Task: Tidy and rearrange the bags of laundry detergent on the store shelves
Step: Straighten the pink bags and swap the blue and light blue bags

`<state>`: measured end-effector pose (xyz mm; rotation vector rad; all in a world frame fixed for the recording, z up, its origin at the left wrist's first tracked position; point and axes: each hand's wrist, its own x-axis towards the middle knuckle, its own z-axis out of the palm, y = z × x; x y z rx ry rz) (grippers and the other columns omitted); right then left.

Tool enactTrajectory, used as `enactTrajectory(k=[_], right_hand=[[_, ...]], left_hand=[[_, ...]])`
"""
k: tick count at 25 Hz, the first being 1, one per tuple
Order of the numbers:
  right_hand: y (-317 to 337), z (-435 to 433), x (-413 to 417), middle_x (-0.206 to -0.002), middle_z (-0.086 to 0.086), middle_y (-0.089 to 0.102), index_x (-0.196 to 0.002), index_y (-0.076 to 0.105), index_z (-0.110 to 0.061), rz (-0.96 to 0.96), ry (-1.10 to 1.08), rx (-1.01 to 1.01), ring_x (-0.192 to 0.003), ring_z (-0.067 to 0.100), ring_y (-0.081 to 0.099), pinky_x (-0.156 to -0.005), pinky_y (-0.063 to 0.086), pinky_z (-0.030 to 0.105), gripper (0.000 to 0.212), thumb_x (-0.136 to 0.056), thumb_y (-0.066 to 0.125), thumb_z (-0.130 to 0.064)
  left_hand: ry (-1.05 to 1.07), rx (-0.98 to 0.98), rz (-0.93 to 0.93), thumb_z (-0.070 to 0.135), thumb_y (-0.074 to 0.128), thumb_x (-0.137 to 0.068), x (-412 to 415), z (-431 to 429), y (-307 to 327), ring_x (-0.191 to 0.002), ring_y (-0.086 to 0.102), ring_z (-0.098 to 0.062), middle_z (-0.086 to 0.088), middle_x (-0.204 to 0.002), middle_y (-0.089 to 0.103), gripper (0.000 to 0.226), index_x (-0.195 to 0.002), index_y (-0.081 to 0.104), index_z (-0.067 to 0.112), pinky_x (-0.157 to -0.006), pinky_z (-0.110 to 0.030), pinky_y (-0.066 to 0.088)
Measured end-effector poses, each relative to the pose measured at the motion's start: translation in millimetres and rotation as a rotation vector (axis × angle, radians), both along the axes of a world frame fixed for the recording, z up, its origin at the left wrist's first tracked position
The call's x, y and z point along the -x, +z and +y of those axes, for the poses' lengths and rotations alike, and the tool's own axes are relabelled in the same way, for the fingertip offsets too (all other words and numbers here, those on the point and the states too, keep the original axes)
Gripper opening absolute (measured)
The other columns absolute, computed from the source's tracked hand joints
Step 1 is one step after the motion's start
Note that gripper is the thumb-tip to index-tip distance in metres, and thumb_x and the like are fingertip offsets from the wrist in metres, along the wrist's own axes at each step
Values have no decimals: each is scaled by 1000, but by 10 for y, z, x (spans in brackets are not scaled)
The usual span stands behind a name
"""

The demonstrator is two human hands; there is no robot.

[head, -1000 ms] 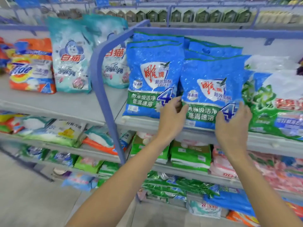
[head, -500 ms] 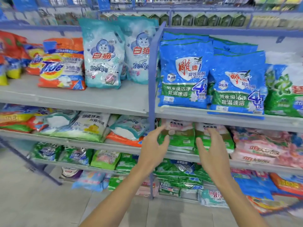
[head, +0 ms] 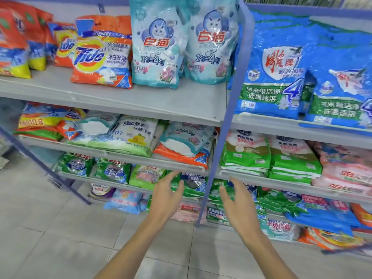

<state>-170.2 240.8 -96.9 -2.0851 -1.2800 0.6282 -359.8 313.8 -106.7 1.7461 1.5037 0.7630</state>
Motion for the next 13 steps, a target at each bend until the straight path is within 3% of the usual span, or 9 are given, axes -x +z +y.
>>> enactTrajectory(k=[2,5,8,10,12,13], right_hand=[[-102,220,92,-152,1,49,-149,44,-17,50,30,9,-137,21,48,-109,39,35,51,-103,53,-36],[-304,731,217,-151,-2,49,-150,43,-21,112,69,-17,-136,20,48,-109,39,34,50,-104,50,-40],[-551,1336,305,-139,-1,54,-144,43,-20,202,7,-28,-117,21,61,-90,47,24,47,-104,46,-46],[-687,1745,303,-134,5,59,-140,45,-19,238,-83,-24,-107,25,64,-83,48,27,53,-101,45,-55],[-792,2108,277,-135,7,61,-138,49,-18,283,-182,-51,-120,29,59,-93,46,33,64,-95,46,-65],[-819,2239,272,-130,4,63,-133,53,-17,330,-213,-83,-117,25,60,-91,45,30,61,-94,47,-65]], left_hand=[[22,59,14,22,63,-98,48,231,-67,-127,60,-21,-3,-135,66,42,-139,60,14,-106,-24,41],[76,64,38,29,61,-97,73,785,-235,-109,67,-37,-11,-123,71,45,-141,57,19,-101,-39,51],[97,19,41,32,57,-100,78,1369,-427,-108,68,-32,-6,-123,71,41,-138,58,17,-92,-34,50],[115,-15,19,36,54,-102,53,1743,-577,-104,67,-32,-9,-108,71,36,-129,61,13,-76,-30,43],[139,-32,-23,55,50,-97,30,2088,-729,-103,64,-38,-17,-105,68,57,-125,59,5,-73,-36,42],[174,-13,-59,65,48,-89,25,2240,-789,-108,62,-39,-20,-112,67,74,-128,56,3,-80,-39,46]])
